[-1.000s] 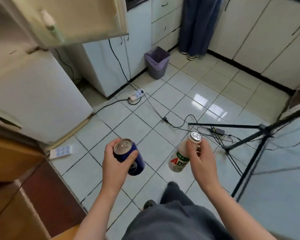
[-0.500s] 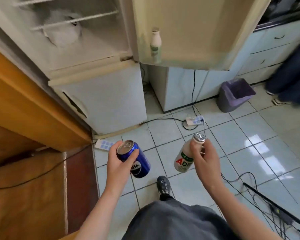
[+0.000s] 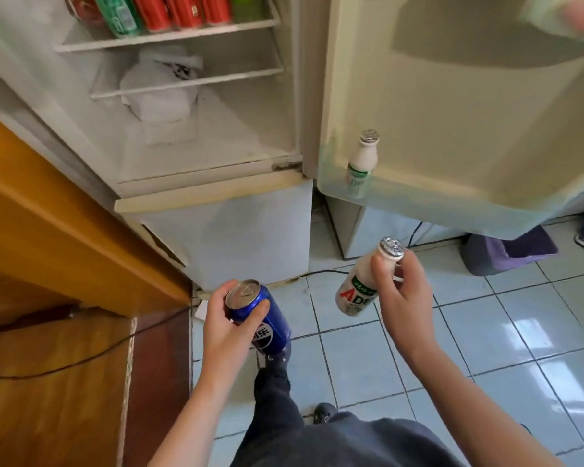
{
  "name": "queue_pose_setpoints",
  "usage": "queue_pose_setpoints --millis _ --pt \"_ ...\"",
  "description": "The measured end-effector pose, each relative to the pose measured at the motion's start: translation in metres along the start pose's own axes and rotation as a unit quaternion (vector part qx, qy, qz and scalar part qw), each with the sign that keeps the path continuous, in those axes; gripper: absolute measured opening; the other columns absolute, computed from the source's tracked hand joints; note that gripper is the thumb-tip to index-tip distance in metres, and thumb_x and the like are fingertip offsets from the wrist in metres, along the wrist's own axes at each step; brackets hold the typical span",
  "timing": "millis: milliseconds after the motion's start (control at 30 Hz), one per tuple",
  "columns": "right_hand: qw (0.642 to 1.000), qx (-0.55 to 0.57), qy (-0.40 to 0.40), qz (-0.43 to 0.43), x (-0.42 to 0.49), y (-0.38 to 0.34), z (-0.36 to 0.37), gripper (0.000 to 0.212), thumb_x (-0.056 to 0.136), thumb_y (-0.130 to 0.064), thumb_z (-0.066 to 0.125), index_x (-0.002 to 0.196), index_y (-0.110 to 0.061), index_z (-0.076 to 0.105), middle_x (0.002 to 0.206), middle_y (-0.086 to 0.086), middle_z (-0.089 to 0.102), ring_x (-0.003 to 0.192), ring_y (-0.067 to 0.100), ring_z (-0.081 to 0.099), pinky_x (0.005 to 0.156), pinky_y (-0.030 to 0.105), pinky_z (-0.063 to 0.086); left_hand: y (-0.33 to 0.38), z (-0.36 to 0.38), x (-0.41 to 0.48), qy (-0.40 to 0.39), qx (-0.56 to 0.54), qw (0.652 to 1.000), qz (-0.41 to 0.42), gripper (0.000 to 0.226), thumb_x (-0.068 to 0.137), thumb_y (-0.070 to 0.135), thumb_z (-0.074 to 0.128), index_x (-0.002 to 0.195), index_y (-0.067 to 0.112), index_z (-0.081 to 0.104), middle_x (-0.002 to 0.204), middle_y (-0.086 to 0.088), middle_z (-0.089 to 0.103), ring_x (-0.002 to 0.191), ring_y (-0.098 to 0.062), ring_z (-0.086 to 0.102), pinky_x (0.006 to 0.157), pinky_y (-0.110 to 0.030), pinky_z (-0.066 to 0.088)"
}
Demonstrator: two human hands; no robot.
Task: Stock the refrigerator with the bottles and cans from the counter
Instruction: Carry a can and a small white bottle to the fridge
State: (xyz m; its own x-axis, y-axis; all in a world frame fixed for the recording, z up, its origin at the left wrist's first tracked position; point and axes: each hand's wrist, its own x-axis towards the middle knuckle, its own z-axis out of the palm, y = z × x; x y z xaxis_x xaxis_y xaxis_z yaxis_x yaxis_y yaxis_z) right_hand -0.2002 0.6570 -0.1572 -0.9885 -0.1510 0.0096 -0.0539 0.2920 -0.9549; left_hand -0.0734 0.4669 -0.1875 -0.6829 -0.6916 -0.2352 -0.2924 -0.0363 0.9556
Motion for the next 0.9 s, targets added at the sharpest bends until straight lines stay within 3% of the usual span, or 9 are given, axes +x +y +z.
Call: queue_pose_setpoints --millis 100,233,400,567,700,800,867,900 --pt "1.000 0.006 0.030 0.004 0.025 -0.008 0.008 0.004 0.092 -0.038 0.052 0.092 -0.039 0.056 0.095 -0.013 0.060 0.086 0.003 0.057 0.070 0.022 0.048 0.015 0.011 0.047 -0.035 -0.006 0.999 0.004 0.050 0.079 0.016 0.073 0.120 0.030 0.047 0.111 0.020 0.055 0.100 0.003 0.055 0.075 -0.013 0.045" --pt "0.995 0.002 0.100 -0.001 0.058 -0.024 0.016 0.004 0.091 -0.040 0.053 0.094 -0.042 0.055 0.094 -0.013 0.061 0.085 -0.003 0.057 0.064 0.011 0.044 0.039 0.027 0.112 -0.090 -0.020 0.996 0.019 0.052 0.078 0.014 0.073 0.123 0.025 0.050 0.112 0.011 0.059 0.103 -0.006 0.059 0.081 -0.019 0.045" --pt "0.978 -0.011 0.206 -0.015 0.098 -0.044 0.024 0.001 0.091 -0.039 0.053 0.090 -0.038 0.053 0.093 -0.008 0.059 0.084 0.004 0.056 0.069 0.017 0.043 0.067 0.046 0.177 -0.140 -0.027 0.988 0.060 0.050 0.076 0.016 0.076 0.116 0.033 0.051 0.108 0.016 0.061 0.095 0.007 0.060 0.076 -0.013 0.045" --pt "0.947 -0.025 0.316 -0.050 0.135 -0.059 0.024 0.007 0.088 -0.038 0.048 0.082 -0.036 0.045 0.083 -0.016 0.048 0.080 0.007 0.049 0.077 0.023 0.044 0.082 0.060 0.215 -0.176 -0.023 0.981 0.084 0.050 0.075 0.015 0.077 0.117 0.028 0.052 0.110 0.011 0.061 0.096 0.003 0.060 0.080 -0.017 0.044" --pt "0.941 -0.053 0.329 -0.052 0.163 -0.055 0.019 0.010 0.087 -0.038 0.047 0.080 -0.032 0.045 0.080 -0.019 0.045 0.080 0.007 0.046 0.073 0.022 0.041 0.085 0.069 0.229 -0.186 -0.028 0.978 0.093 0.049 0.075 0.010 0.078 0.115 0.027 0.055 0.111 0.005 0.063 0.100 -0.005 0.062 0.081 -0.021 0.045" --pt "0.945 -0.090 0.310 -0.045 0.180 -0.050 0.019 0.012 0.086 -0.042 0.045 0.077 -0.036 0.040 0.078 -0.023 0.045 0.078 0.001 0.043 0.068 0.021 0.037 0.087 0.072 0.230 -0.173 -0.027 0.980 0.097 0.050 0.072 0.010 0.080 0.106 0.037 0.056 0.104 0.013 0.065 0.095 0.000 0.062 0.079 -0.020 0.046" --pt "0.951 -0.104 0.286 -0.047 0.189 -0.044 0.018 0.007 0.087 -0.043 0.045 0.087 -0.036 0.045 0.081 -0.024 0.048 0.081 0.000 0.045 0.070 0.023 0.039 0.086 0.071 0.230 -0.164 -0.028 0.981 0.096 0.051 0.073 0.007 0.079 0.102 0.043 0.056 0.100 0.019 0.066 0.093 0.003 0.062 0.078 -0.019 0.046" --pt "0.955 -0.107 0.274 -0.046 0.193 -0.041 0.018 0.015 0.087 -0.044 0.044 0.093 -0.031 0.049 0.083 -0.022 0.049 0.081 0.000 0.045 0.071 0.025 0.040 0.087 0.071 0.230 -0.159 -0.029 0.982 0.095 0.052 0.073 0.006 0.078 0.101 0.044 0.056 0.100 0.020 0.066 0.093 0.003 0.062 0.079 -0.020 0.045"
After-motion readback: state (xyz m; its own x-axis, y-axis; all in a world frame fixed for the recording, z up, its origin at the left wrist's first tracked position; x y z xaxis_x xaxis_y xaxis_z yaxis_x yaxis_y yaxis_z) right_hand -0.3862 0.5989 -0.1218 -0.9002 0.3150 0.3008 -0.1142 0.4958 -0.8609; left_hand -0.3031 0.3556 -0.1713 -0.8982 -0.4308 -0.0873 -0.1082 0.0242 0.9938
